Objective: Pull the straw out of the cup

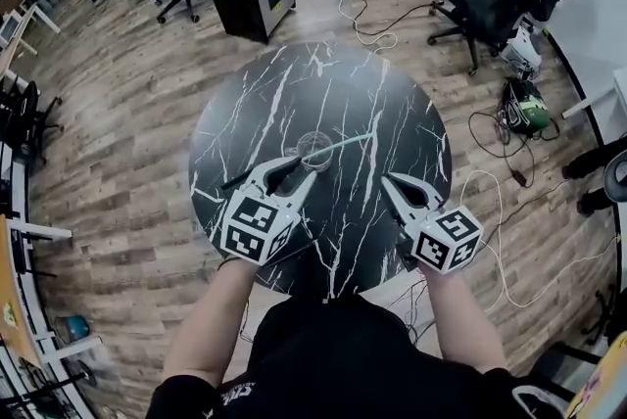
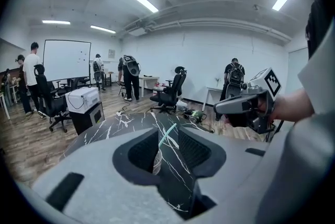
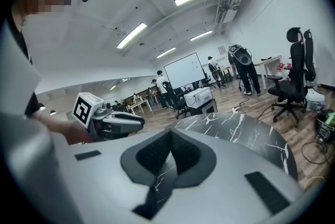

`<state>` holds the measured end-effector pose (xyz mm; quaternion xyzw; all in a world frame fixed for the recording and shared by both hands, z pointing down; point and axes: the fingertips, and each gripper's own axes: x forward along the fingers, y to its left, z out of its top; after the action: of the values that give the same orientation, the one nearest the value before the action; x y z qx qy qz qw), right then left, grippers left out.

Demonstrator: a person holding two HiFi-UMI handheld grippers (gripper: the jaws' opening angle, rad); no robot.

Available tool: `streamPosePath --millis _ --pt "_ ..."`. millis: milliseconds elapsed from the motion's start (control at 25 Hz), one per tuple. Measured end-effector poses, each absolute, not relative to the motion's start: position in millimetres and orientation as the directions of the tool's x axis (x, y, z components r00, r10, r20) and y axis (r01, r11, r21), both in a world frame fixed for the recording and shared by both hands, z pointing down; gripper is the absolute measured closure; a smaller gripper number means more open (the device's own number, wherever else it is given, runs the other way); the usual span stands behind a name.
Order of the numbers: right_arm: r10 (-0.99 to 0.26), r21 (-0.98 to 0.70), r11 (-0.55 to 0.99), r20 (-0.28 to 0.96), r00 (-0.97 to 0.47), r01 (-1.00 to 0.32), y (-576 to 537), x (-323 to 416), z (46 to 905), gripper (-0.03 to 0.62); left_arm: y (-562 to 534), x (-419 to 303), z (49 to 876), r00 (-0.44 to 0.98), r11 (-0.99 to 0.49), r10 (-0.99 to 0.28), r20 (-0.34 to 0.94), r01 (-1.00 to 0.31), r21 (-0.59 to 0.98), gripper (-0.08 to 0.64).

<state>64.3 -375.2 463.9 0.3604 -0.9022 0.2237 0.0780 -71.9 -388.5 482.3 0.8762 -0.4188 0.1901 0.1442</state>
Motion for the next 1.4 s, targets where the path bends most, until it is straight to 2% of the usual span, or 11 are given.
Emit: streamPosePath --millis 600,1040,1280,1400 --pt "-0.594 -0.377 0.593 0.392 -0.703 -0.711 -385 55 517 0.586 -440 -47 579 0.617 -0.713 -0.539 0.573 -0.696 0.079 0.380" --pt "-0.589 -0.418 0.539 0.433 -0.682 -0.731 -378 68 548 0.586 -467 -24 629 0.593 -0.759 -0.464 0.658 -0.649 0.049 0.356" --pt "-0.598 -0.429 0.515 0.440 -0.669 -0.742 -374 77 553 0.586 -474 -13 648 0.571 -0.783 -0.433 0.697 -0.622 0.023 0.361" --pt "-0.608 -0.428 0.506 0.439 -0.662 -0.749 -374 84 551 0.586 -478 -10 651 0.555 -0.778 -0.450 0.700 -0.628 -0.002 0.402"
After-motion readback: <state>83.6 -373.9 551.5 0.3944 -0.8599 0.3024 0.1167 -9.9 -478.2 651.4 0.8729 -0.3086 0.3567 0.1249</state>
